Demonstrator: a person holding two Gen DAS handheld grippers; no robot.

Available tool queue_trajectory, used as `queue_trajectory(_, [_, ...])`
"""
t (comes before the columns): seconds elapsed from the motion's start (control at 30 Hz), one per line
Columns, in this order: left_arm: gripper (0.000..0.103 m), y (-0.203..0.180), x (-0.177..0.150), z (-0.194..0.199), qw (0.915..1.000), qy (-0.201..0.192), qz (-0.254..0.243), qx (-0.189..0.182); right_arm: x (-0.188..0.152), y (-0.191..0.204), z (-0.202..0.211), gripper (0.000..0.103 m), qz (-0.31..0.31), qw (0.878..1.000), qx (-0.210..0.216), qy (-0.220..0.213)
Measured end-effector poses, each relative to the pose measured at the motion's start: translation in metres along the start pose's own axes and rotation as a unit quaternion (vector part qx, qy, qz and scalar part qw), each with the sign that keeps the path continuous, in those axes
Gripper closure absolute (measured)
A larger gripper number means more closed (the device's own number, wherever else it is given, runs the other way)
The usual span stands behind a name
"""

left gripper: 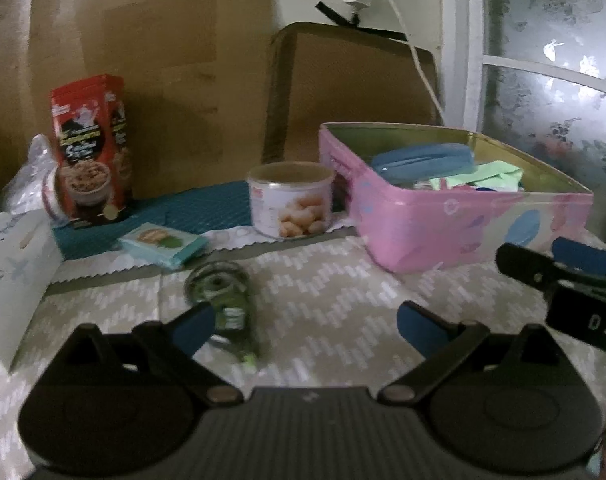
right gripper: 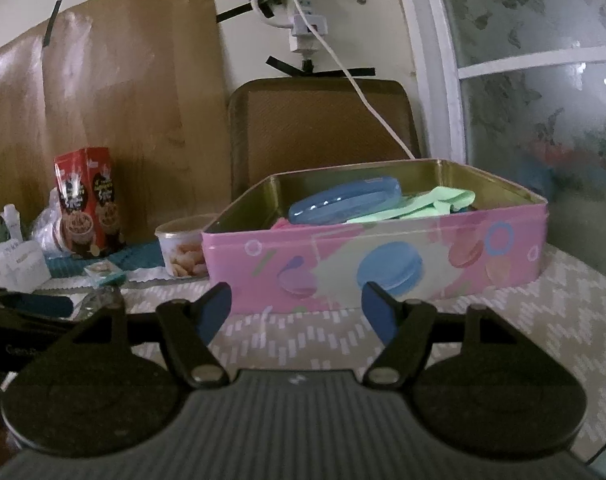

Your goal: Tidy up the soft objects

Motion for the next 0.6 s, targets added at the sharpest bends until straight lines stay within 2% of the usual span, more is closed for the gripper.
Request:
queue_trajectory(0.17, [0.002,0.016,-0.003,0.005,0.9996,0.004,0.013,0.022,0.001,0.01,0.002,0.029,0.026,1.0,0.008,-0.007])
queue_trajectory(0.3, [0.002,0.031,-0.005,0.008,0.9988,0.008,0.022,0.043,0.002,0.019,0.004,0.029,0.021,0.999,0.026,-0.001])
queue_trajectory(0.43, [0.002,0.054,-0.008,0.018,0.9969,0.002,0.033,0.071,0.004,0.034,0.006,0.029,0.029,0.998,0.056,0.001])
queue_trajectory(0.6, [0.002,0.094,-0.011,0.036,0.9898,-0.013,0.057,0.13,0.004,0.055,0.003,0.029,0.034,0.993,0.111,0.022])
Point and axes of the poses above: each gripper's, at about its wrist camera, not at the fingertips, and z roughly against the way its jaws point, y to its left, x to its top, the point moved 3 cm from there along -z, roughly the way its jaws point, and after that the axes turned 15 degrees about -y, right-handed, at the moved point
